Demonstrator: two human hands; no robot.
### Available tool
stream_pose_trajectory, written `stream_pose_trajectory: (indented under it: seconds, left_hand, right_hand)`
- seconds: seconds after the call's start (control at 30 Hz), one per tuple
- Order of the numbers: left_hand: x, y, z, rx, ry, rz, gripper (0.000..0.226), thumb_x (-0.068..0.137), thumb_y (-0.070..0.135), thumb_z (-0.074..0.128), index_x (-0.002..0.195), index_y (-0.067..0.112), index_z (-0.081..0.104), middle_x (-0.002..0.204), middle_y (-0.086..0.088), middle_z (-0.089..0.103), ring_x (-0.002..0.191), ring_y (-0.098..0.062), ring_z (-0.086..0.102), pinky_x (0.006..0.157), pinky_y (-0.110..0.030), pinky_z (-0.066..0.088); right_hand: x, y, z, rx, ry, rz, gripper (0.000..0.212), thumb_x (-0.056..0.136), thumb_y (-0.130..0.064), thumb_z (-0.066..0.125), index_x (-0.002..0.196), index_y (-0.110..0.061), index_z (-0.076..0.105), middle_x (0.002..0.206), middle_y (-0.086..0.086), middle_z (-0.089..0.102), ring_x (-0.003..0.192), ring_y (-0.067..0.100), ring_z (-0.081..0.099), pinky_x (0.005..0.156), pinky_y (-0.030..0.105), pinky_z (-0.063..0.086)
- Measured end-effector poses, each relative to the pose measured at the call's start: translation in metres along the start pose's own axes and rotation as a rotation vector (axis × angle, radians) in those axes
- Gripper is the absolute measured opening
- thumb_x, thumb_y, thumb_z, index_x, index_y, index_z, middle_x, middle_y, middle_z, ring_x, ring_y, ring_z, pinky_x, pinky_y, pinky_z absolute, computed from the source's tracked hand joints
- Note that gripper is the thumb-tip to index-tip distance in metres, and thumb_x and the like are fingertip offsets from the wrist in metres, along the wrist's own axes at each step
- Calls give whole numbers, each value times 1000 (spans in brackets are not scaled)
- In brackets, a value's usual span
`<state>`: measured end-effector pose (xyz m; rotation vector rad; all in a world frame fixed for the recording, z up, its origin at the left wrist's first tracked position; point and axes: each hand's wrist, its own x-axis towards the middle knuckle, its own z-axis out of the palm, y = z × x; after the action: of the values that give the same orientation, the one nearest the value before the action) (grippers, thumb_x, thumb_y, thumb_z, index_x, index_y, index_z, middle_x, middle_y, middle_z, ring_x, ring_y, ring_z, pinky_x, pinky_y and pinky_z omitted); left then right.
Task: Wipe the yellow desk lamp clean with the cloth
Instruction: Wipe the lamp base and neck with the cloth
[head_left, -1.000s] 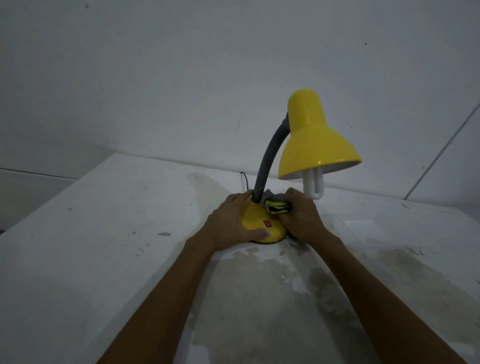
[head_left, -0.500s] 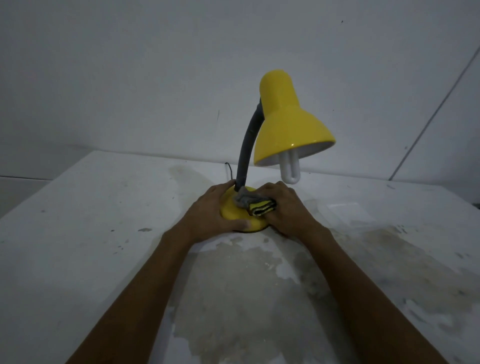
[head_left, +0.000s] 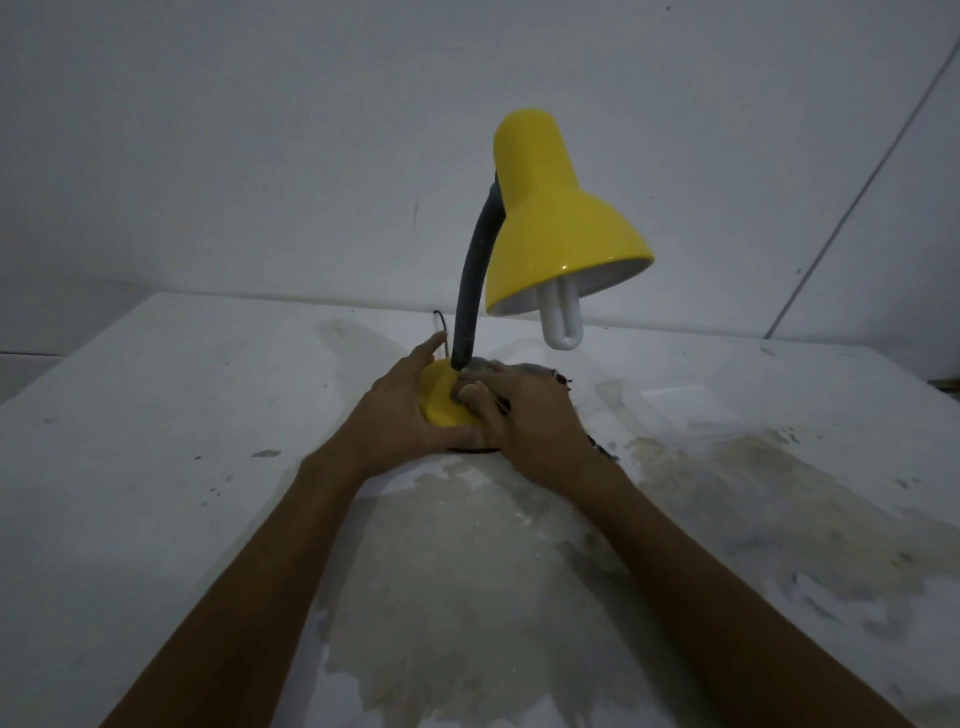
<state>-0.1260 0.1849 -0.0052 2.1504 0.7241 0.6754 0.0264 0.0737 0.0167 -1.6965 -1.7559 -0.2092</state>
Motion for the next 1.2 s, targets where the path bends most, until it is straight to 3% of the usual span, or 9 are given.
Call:
stream_pose_trajectory:
  seconds: [0.1,0.23,0.3,0.47,0.6,0.7,0.8,0.97,1.2]
  left_hand:
    - [1,-4,0,48,-13,-23,130,49,79,80,157,48,14,164,5,32,147,-19,36,115,-50,39]
    - [3,-8,1,84,-7,-14,127,49,84,78,155,53,16,163,7,33,145,-20,38,114,-52,40]
    - [4,-8,1,93,0,-5,125,49,84,77,155,52,18,162,8,35,144,-19,40,113,-51,41]
    - [3,-7,1,105,12,6,122,51,80,77,154,53,19,161,8,35,143,-19,40,112,-46,41]
    - [4,-8,2,102,8,11,124,50,83,76,155,52,18,161,9,36,143,-18,40,111,-45,41]
    - [5,-9,2,119,9,11,123,51,85,75,154,53,18,161,9,36,142,-18,42,111,-46,44]
    - [3,-6,4,130,7,21,117,58,75,81,154,52,19,160,9,35,140,-18,42,104,-36,40]
    - [1,-2,2,135,12,19,116,60,71,83,155,50,20,160,8,34,142,-19,40,107,-39,39]
    - [-1,0,2,127,5,-10,119,53,81,76,153,54,17,161,9,34,143,-21,40,112,-45,40]
  right_hand:
    - [-2,17,-18,185,14,135,24,97,-30,61,115,-22,74,113,-6,75,97,4,68,84,24,53]
    - [-7,27,-13,155,-113,241,62,88,-46,71,142,-26,51,128,-6,64,115,12,61,90,17,45]
    - [-4,28,-8,109,-162,247,75,86,-54,68,151,-29,39,146,-6,54,129,12,52,102,24,43]
    - [5,18,-6,41,-90,267,43,100,-40,55,141,-28,55,149,4,54,135,25,51,108,37,40]
    - [-1,12,-7,34,-102,123,35,101,-30,57,135,-25,61,144,1,58,142,23,43,112,36,34]
    - [-7,22,-15,126,-163,61,34,100,-26,59,133,-25,64,141,-8,57,135,1,41,107,19,31]
    - [-5,40,-20,102,-105,133,34,99,-27,60,133,-25,64,139,6,63,131,16,54,102,27,42]
    - [5,41,-8,-5,26,264,37,93,-44,58,125,-29,69,114,-1,76,107,21,68,88,42,57]
    - [4,34,-7,86,84,267,28,93,-30,67,119,-26,74,110,-1,78,100,13,71,90,30,55]
